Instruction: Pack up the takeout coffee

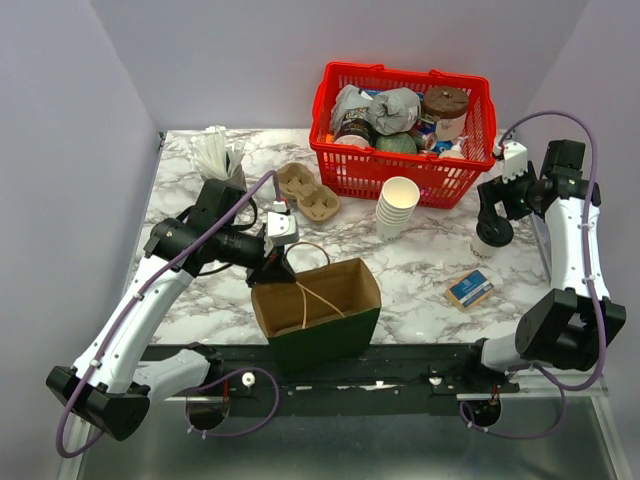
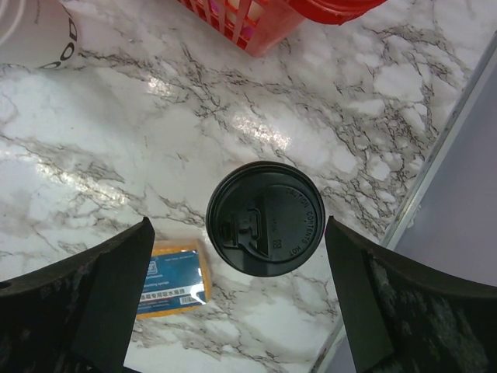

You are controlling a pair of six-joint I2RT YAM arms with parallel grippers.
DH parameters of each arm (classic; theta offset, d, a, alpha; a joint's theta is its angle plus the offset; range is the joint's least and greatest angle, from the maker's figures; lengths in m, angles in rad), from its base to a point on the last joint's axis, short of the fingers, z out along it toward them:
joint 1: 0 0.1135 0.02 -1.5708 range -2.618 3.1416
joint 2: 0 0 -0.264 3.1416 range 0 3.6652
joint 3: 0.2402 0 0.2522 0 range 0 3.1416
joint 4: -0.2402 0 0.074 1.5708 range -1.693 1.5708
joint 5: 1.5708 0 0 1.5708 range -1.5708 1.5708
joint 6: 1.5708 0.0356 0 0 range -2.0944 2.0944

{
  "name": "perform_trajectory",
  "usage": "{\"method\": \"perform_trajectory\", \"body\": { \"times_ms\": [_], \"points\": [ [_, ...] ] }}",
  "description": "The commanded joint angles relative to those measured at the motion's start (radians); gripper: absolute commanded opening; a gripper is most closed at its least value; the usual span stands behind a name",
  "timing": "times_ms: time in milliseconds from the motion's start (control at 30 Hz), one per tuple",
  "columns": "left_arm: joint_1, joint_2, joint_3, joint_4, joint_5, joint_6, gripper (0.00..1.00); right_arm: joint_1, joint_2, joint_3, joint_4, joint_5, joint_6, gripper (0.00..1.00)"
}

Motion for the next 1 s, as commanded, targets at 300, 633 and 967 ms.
{"method": "perform_trajectory", "body": {
  "times_ms": [300,633,967],
  "points": [
    [-0.007,0.006,0.035,-0.003,-0.037,0.006,0.00,-0.011,0.213,0.088,-0.079,0.123,-0.056,1.00],
    [-0.004,0.005,0.034,0.017,-0.048,0.000,0.00,-0.013,0.265,0.101,-0.107,0.163,-0.093,1.00],
    [-0.006,0.014,0.046,0.021,-0.054,0.000,0.00,-0.013,0.313,0.127,-0.147,0.157,-0.087,1.00]
  ]
}}
